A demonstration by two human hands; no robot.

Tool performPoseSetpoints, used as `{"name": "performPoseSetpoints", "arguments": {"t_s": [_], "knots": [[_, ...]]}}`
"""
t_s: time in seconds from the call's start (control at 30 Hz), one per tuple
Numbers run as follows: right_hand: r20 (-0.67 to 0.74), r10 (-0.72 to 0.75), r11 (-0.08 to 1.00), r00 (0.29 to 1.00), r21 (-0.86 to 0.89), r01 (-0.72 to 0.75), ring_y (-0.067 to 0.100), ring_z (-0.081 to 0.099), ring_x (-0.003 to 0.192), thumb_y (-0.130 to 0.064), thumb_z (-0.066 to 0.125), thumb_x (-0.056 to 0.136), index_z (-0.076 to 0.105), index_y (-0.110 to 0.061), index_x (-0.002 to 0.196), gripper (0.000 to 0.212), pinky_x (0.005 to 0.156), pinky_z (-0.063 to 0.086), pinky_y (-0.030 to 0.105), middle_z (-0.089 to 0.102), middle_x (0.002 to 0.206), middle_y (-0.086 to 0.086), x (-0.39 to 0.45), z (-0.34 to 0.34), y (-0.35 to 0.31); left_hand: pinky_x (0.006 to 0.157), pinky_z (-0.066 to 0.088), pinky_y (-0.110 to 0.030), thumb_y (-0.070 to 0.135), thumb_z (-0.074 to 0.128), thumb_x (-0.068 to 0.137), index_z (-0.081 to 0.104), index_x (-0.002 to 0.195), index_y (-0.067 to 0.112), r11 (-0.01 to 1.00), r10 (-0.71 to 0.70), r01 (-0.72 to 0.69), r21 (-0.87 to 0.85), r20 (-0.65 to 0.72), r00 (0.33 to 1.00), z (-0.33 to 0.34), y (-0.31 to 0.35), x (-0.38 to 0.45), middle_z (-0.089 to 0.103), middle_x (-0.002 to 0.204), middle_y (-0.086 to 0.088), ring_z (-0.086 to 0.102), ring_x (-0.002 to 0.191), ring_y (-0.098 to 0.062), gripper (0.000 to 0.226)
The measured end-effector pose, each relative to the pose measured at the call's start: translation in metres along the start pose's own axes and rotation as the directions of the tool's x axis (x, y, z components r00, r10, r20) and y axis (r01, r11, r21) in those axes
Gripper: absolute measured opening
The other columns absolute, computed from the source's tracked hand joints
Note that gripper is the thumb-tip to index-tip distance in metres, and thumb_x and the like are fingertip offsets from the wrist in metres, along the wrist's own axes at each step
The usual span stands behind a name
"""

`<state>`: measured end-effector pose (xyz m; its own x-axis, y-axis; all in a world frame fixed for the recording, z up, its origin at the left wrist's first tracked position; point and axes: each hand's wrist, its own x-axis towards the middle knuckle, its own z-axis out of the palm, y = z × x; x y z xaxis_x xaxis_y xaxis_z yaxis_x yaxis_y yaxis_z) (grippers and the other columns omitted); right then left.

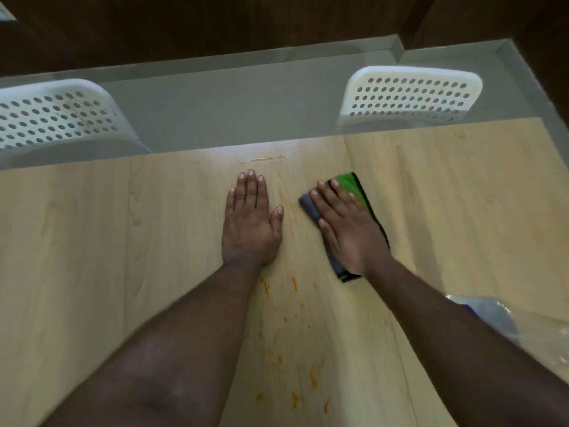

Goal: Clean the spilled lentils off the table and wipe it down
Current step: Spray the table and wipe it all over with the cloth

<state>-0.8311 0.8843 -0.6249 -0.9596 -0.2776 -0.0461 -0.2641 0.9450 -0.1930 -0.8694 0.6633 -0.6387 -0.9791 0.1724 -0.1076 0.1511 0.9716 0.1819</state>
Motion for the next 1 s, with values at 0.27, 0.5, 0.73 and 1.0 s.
{"name": "performPoseSetpoints", "arguments": {"t_s": [0.27, 0.5, 0.73, 1.0], "knots": [[-0.103, 0.248, 0.969, 0.963, 0.018, -0.248, 0.024, 0.013, 0.162, -0.039, 0.024, 0.109, 0.028, -0.019, 0.166, 0.060, 0.129, 0.021, 0.049, 0.021, 0.175, 0.002, 0.061, -0.001, 0.016, 0.132, 0.005, -0.045, 0.052, 0.012, 0.107, 0.003, 0.168, 0.008, 1.000, 0.002, -0.003, -0.023, -0.041, 0.999, 0.007, -0.001, -0.001, -0.003, 0.177, -0.011, -0.007, 0.163, -0.023, 0.076], [-0.027, 0.035, 0.999, 0.999, -0.009, -0.035, 0.017, 0.002, 0.163, -0.036, 0.024, 0.111, 0.020, -0.019, 0.168, 0.060, 0.130, 0.019, 0.045, 0.010, 0.177, -0.002, -0.060, 0.012, -0.018, 0.132, 0.003, -0.044, 0.048, 0.018, 0.110, 0.009, 0.168, 0.009, 0.999, 0.023, -0.025, -0.034, -0.047, 0.999, 0.000, -0.001, -0.007, -0.001, 0.177, -0.011, -0.005, 0.163, -0.024, 0.071], [-0.087, 0.182, 0.983, 0.979, 0.018, -0.181, 0.022, 0.013, 0.162, -0.039, 0.024, 0.110, 0.028, -0.019, 0.166, 0.060, 0.129, 0.020, 0.048, 0.020, 0.175, 0.002, -0.047, 0.011, -0.001, 0.133, 0.002, -0.039, 0.044, 0.023, 0.112, 0.007, 0.169, 0.013, 0.992, 0.076, -0.079, -0.099, -0.038, 0.996, 0.004, -0.001, -0.038, -0.004, 0.177, -0.005, -0.006, 0.163, -0.020, 0.067], [0.000, 0.000, 1.000, 1.000, -0.002, 0.000, 0.016, -0.001, 0.163, -0.038, 0.024, 0.112, 0.017, -0.020, 0.168, 0.060, 0.131, 0.013, 0.042, 0.008, 0.176, -0.002, -0.161, 0.021, -0.055, 0.133, 0.005, -0.040, 0.051, 0.016, 0.106, 0.013, 0.169, 0.011, 0.983, 0.082, -0.087, -0.161, -0.038, 0.996, 0.017, -0.015, -0.127, 0.004, 0.177, -0.008, 0.001, 0.163, -0.020, 0.074]]}}
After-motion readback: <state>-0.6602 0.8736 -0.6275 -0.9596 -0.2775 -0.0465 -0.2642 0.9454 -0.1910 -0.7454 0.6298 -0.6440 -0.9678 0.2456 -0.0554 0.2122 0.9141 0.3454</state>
